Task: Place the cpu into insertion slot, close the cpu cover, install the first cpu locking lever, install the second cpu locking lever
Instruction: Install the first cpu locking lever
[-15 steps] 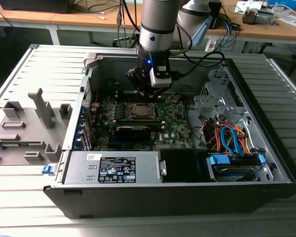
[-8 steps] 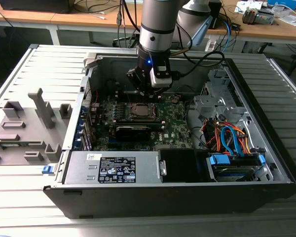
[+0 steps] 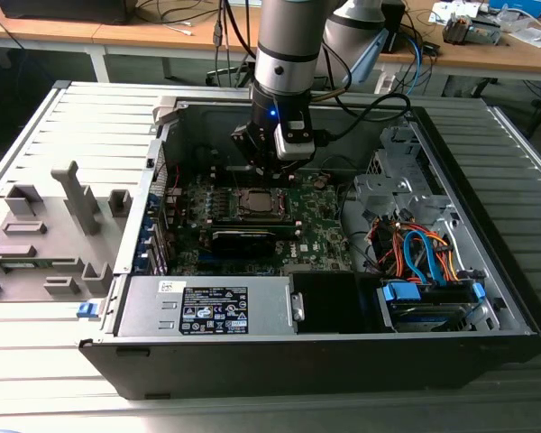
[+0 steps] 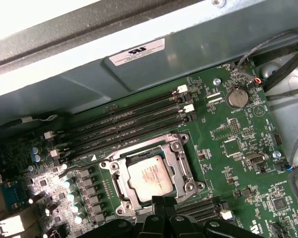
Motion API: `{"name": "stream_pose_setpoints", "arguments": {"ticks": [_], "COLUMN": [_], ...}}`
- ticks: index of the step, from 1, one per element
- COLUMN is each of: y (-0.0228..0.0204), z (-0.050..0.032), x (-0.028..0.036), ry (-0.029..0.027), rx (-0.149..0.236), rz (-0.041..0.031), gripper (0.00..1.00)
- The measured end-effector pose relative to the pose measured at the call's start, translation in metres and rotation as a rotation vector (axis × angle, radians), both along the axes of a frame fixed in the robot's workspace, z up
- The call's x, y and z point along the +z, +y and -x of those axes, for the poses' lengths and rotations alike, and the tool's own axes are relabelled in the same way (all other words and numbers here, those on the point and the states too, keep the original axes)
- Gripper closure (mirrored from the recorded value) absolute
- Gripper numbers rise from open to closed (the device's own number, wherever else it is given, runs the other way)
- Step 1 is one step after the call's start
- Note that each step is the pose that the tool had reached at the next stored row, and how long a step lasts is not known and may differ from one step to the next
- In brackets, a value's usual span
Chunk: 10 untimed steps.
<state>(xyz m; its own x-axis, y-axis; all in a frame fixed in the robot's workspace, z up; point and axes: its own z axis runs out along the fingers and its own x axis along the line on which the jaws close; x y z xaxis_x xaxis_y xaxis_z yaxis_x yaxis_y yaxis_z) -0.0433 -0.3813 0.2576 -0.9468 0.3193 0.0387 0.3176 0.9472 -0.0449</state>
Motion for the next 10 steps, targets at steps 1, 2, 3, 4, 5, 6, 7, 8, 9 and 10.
{"name": "stream_pose_setpoints", "arguments": {"ticks": [1, 2, 3, 4, 5, 6, 7, 8, 9, 10], "y": [0.0000, 0.0000, 0.0000, 0.0000, 0.0000, 0.0000, 0.0000, 0.0000, 0.0000, 0.0000], "z": [0.0000, 0.0000, 0.0000, 0.0000, 0.0000, 0.0000, 0.0000, 0.0000, 0.0000, 0.0000], "x": [0.0000, 0.0000, 0.0000, 0.0000, 0.0000, 0.0000, 0.0000, 0.0000, 0.0000, 0.0000], "ry": [0.0000, 0.0000, 0.0000, 0.0000, 0.0000, 0.0000, 0.0000, 0.0000, 0.0000, 0.0000], "rx": [0.001, 0.001, 0.002, 0.004, 0.008, 0.024, 0.039, 0.044, 0.047, 0.050], "rz": [0.0000, 0.0000, 0.0000, 0.0000, 0.0000, 0.0000, 0.0000, -0.0001, -0.0001, -0.0001], "gripper": [0.89, 0.89, 0.89, 0.89, 0.89, 0.89, 0.89, 0.89, 0.89, 0.89]}}
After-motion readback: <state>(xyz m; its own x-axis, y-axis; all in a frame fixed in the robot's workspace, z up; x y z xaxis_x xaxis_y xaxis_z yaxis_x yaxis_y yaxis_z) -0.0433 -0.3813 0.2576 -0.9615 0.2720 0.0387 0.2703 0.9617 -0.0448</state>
